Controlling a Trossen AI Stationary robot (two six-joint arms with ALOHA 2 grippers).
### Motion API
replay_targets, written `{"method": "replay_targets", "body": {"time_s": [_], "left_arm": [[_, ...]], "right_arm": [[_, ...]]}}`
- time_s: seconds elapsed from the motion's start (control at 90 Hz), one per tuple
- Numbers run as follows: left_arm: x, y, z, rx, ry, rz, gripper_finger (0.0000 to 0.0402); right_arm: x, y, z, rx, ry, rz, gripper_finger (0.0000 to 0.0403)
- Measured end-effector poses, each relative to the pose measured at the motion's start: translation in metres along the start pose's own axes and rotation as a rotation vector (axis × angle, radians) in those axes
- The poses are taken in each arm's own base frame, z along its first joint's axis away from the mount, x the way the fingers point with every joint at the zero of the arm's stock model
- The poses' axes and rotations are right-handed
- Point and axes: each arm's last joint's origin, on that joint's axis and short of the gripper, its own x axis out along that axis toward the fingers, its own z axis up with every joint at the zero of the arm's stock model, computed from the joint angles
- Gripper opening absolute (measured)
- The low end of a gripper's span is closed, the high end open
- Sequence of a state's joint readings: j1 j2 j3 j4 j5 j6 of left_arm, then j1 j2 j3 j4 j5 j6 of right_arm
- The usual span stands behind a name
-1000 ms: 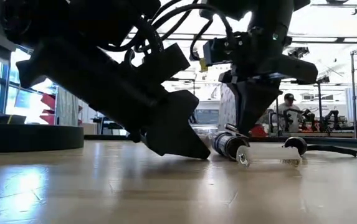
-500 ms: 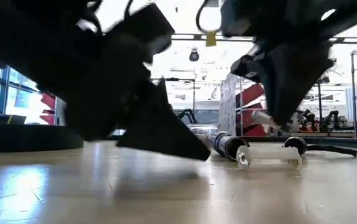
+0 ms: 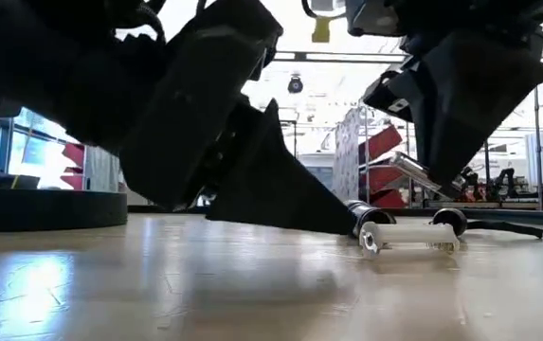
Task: Insert battery
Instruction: Insert the silver battery into the battery holder
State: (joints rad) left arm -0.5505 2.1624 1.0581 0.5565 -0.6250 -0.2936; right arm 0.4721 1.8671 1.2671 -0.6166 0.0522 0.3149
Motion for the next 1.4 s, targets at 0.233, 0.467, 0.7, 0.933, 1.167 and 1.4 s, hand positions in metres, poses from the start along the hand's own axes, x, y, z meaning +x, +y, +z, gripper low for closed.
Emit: {"method": "replay_targets", "body": {"time_s": [0.233, 0.467, 0.7, 0.933, 1.167, 1.4], "left_arm": [[0.001, 0.000, 0.001, 0.003, 0.002, 0.009, 0.0133], [0.001, 0.001, 0.001, 0.006, 0.001, 0.017, 0.0133], [-0.005, 0.003, 0.016, 0.036, -0.053, 0.083, 0.0133], [-0.003, 0.011, 0.034, -0.026, -0.148, 0.104, 0.0133], [0.004, 0.017, 0.034, -0.062, -0.131, 0.061, 0.0133], [0.012, 0.010, 0.032, -0.049, -0.123, 0.027, 0.0133]], "right_arm": [[0.004, -0.003, -0.004, 0.004, 0.017, -0.008, 0.0000], [0.012, -0.007, -0.012, 0.027, 0.019, -0.026, 0.0000], [0.012, -0.006, -0.009, 0.011, -0.011, -0.016, 0.0000], [0.012, -0.005, -0.006, 0.000, -0.052, -0.010, 0.0000], [0.012, -0.004, -0.005, 0.001, -0.060, -0.007, 0.0000], [0.012, -0.004, -0.006, 0.003, -0.050, -0.004, 0.0000]]}}
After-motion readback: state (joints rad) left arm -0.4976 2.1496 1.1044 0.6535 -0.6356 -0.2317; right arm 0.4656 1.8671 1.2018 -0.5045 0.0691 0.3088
